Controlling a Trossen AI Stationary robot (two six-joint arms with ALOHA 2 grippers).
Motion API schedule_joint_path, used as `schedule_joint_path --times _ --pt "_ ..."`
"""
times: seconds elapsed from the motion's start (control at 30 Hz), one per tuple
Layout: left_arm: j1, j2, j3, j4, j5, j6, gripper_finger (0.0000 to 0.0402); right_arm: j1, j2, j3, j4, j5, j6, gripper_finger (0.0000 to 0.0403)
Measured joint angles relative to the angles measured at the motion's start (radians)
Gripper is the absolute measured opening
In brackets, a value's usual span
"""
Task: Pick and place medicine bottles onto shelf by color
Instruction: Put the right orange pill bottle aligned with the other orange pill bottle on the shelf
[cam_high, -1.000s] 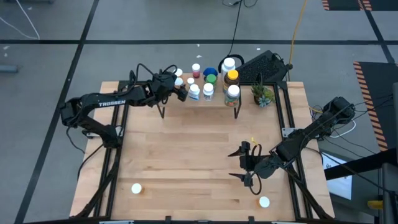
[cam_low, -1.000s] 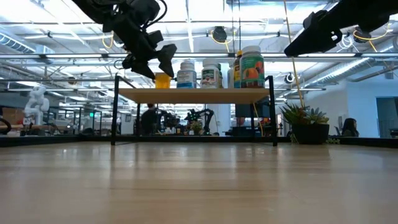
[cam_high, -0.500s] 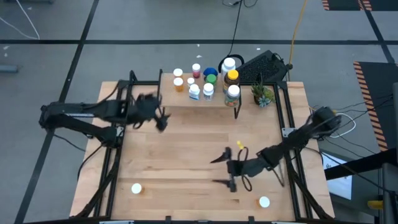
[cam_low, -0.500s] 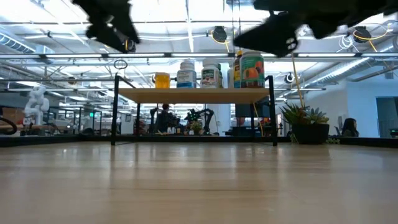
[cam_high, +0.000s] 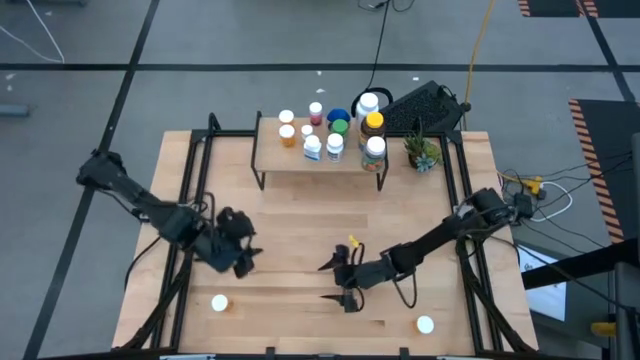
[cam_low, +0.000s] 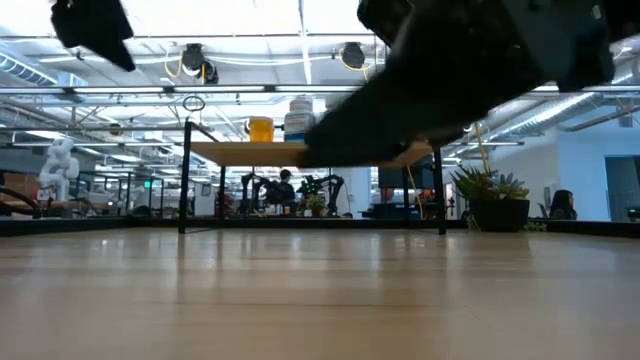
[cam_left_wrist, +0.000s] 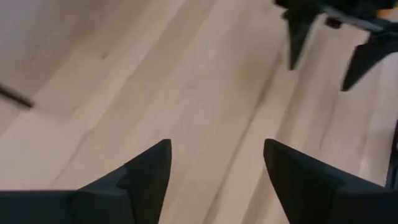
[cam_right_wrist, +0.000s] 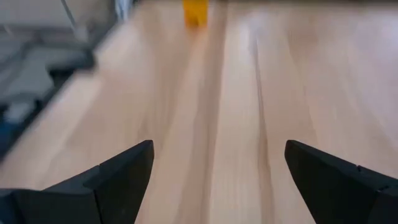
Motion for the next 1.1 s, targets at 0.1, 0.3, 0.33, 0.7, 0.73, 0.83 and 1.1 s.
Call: schedule_joint_path --times 0.1,0.3,0.33,0.7,0.73,0.83,1.1 --pt "-0.029 0.083 0.000 0.175 -0.042 0.108 0.0244 0.020 -0.081 0.009 -0.247 0.000 0.073 0.0359" --pt "-0.028 0.274 0.000 0.604 -0.052 0.412 0.0241 0.115 -0.301 0.012 -0.617 -0.087 0.103 0.0359" --pt "-0.027 0.308 0.000 0.682 -0.052 0.466 0.0241 0.138 -0.337 0.012 -0.667 -0.107 0.097 0.0359" --pt "0.009 0.622 0.000 1.298 -0.043 0.865 0.0241 0.371 -0.725 0.013 -1.323 -0.207 0.603 0.0359" --pt "0.014 0.637 0.000 1.316 -0.043 0.862 0.0241 0.394 -0.743 0.013 -1.365 -0.206 0.640 0.0359" --pt "0.020 0.667 0.000 1.340 -0.043 0.811 0.0241 0.458 -0.758 0.012 -1.458 -0.205 0.719 0.0359" --pt "-0.001 0.694 0.000 1.327 -0.036 0.687 0.0241 0.584 -0.683 -0.108 -1.252 -0.210 0.756 0.0359"
